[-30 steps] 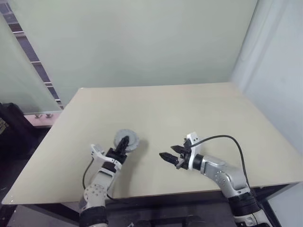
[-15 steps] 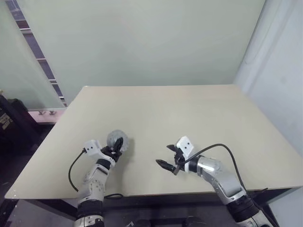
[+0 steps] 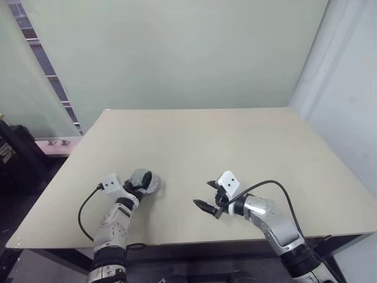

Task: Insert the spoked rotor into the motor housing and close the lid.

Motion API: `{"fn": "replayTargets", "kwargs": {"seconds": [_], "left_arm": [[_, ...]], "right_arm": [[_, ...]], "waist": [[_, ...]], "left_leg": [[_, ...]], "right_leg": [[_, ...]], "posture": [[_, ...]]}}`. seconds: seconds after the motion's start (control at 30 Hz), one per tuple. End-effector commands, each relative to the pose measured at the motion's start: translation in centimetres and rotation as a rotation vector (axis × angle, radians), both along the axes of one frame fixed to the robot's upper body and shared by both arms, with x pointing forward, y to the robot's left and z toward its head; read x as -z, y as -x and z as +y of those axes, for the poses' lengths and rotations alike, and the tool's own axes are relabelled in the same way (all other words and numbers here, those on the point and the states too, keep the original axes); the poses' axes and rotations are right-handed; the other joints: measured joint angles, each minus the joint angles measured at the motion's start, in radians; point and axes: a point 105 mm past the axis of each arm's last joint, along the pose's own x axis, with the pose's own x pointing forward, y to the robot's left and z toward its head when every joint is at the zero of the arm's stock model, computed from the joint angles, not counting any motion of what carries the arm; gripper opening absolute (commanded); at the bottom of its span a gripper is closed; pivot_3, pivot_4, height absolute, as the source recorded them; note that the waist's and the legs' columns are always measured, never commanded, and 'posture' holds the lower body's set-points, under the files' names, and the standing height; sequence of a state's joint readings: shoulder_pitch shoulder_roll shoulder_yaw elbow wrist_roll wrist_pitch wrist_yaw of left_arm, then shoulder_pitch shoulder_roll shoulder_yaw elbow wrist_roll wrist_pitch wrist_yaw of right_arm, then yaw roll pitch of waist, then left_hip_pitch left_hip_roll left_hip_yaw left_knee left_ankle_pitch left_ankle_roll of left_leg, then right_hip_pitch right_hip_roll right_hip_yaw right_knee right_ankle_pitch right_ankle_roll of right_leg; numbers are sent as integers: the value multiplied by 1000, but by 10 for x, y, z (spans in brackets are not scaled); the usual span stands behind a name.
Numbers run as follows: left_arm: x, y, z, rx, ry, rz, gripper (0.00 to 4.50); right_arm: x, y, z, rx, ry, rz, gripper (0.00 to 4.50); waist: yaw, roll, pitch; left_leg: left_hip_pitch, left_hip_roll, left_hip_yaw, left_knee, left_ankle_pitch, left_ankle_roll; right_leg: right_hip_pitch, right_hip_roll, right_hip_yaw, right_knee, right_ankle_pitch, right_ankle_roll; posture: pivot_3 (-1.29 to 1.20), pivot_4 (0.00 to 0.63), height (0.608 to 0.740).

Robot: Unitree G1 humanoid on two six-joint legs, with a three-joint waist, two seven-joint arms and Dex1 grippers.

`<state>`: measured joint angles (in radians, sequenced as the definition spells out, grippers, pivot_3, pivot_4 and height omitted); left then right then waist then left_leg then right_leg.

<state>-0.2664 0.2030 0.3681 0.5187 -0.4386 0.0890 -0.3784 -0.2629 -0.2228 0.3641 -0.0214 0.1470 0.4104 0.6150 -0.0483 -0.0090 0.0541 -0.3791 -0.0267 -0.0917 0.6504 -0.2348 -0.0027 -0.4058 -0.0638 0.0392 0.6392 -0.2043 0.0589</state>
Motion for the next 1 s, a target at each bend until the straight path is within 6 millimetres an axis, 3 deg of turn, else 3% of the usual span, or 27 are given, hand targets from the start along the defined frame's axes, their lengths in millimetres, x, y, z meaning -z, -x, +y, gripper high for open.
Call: {"fn": "replayTargets", "kwargs": {"seconds": [0.03, 0.3, 0.43, 0.53, 0.67, 0.8, 1.0], "left_arm": [[-18, -6, 9, -24, -103, -62, 4480], [-20, 4, 27, -88, -207, -68, 4480], [-27, 8, 24, -32, -258, -107, 4480], [-40, 13, 12, 61, -258, -188, 4480], [-66, 31, -30, 337, -280, -306, 4480], [-79, 48, -59, 508, -316, -338, 4480], [-84, 62, -76, 591, -323, -315, 4480]], "right_arm": [[-12, -5, 0, -3, -9, -52, 4500], [-8, -7, -2, 1, 7, -52, 4500], [-7, -9, -4, 13, 9, -54, 4500], [-8, -13, -9, 43, 3, -59, 4500], [-15, -24, -26, 115, -14, -76, 4500], [-20, -31, -42, 191, -30, -90, 4500], [-17, -30, -63, 278, -22, -87, 4500]], "waist": [[0, 0, 0], [0, 0, 0], [-1, 0, 0], [0, 0, 0], [0, 0, 0], [-1, 0, 0], [-1, 1, 0]], "left_leg": [[0, 0, 0, 0, 0, 0], [1, 0, 0, -1, 0, 0], [1, 0, 0, -1, 0, 0], [1, 1, 1, -1, 0, 0], [0, 0, 2, -1, 0, 0], [1, 1, 3, -2, 0, 0], [1, 2, 3, -3, 0, 0]], "right_leg": [[0, 0, 0, 0, 0, 0], [0, 0, 0, 0, 1, 2], [-1, 0, 0, 0, 1, 2], [-1, 0, 0, 0, 0, 0], [-1, -1, 1, 0, 0, 0], [-1, -1, 1, 0, 0, -1], [-2, -1, 1, 0, 0, -1]], "posture": [[0, 0, 740], [0, 0, 740], [0, 0, 740], [0, 0, 740], [0, 0, 740], [0, 0, 740], [0, 0, 740]]}}
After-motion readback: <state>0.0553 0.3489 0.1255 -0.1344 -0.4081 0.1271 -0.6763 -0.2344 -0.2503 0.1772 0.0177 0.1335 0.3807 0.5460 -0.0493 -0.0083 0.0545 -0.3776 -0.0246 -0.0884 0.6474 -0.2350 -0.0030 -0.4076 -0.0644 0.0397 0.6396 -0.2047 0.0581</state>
